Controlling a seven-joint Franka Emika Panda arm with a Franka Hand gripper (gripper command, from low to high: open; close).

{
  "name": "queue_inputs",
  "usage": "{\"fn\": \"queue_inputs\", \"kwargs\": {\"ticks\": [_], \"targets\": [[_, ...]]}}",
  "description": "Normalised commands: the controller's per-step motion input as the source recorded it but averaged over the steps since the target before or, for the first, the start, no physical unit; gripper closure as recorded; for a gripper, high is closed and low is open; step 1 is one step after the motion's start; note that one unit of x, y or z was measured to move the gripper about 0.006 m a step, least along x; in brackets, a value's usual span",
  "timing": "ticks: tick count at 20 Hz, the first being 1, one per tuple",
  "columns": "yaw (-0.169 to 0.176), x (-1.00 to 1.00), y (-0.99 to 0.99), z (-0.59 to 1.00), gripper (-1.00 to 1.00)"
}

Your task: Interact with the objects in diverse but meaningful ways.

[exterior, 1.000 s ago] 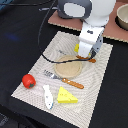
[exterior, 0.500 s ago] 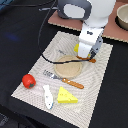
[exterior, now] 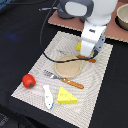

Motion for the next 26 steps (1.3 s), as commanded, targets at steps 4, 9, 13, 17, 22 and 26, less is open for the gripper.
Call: {"fn": "queue_inputs", "kwargs": {"ticks": [4,9,13,17,22,26], "targets": [[0.065,-0.39,0.26,1.0,1.0],[0.04,-0.94,0.01,0.74,1.0],[0.019,-0.98,0.0,0.4,1.0],[0.011,-0.97,-0.07,0.08,1.0],[0.005,-0.94,-0.18,-0.08,1.0],[0.001,-0.93,-0.22,-0.3,1.0]]}}
